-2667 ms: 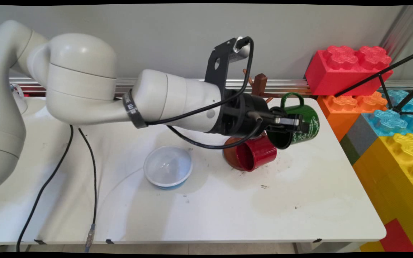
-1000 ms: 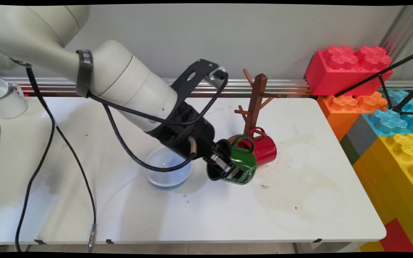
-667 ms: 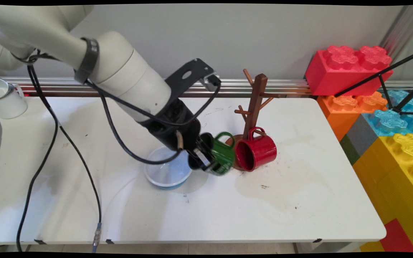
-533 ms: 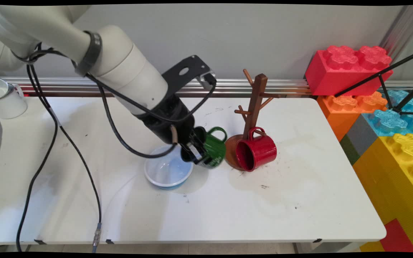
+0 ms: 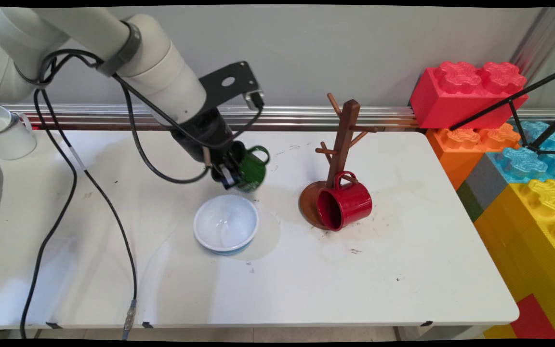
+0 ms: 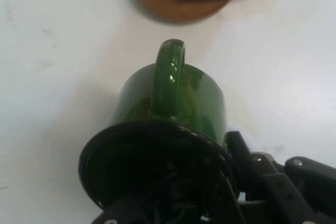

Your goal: Place the picked object on the table

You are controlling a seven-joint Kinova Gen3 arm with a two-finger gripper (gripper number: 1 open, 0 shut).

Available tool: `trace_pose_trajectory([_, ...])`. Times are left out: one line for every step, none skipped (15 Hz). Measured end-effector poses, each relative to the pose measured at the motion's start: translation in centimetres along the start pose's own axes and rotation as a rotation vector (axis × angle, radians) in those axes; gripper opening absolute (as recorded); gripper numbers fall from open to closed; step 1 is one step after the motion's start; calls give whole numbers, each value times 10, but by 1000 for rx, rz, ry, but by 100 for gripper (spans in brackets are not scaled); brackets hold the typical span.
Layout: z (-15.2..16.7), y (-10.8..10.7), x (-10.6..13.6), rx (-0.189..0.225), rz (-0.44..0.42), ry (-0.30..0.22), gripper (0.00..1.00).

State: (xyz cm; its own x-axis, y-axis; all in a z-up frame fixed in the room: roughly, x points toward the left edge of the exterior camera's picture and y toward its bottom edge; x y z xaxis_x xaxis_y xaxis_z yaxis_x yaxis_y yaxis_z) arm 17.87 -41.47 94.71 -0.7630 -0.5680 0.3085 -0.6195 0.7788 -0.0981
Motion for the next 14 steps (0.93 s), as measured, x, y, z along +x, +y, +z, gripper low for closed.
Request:
trace_pose_trajectory([1, -5, -1, 13, 12, -10, 0])
trace_pose_trajectory([3, -13, -3, 32, 31, -26, 0])
trace_pose_trajectory([5, -19, -4, 43, 43, -37, 0])
trace_pose_trajectory([8, -27, -5, 59, 64, -50, 0])
trace_pose_trajectory([13, -35, -5, 74, 90, -64, 0])
trace_pose_trajectory([18, -43, -4, 85, 117, -78, 0])
trace_pose_trajectory([24, -49, -2, 91, 141, -88, 0])
trace_pose_trajectory([30, -55, 1, 95, 169, -98, 0])
trace_pose_trajectory([37, -61, 5, 97, 196, -108, 0])
trace_pose_trajectory([43, -66, 10, 99, 219, -115, 0])
trace_pose_trajectory([50, -72, 15, 100, 244, -125, 0])
trace_pose_trajectory([56, -77, 19, 100, 267, -135, 0])
trace_pose_trajectory([62, -81, 22, 98, 285, -147, 0])
trace_pose_trajectory([65, -83, 24, 96, 299, -154, 0])
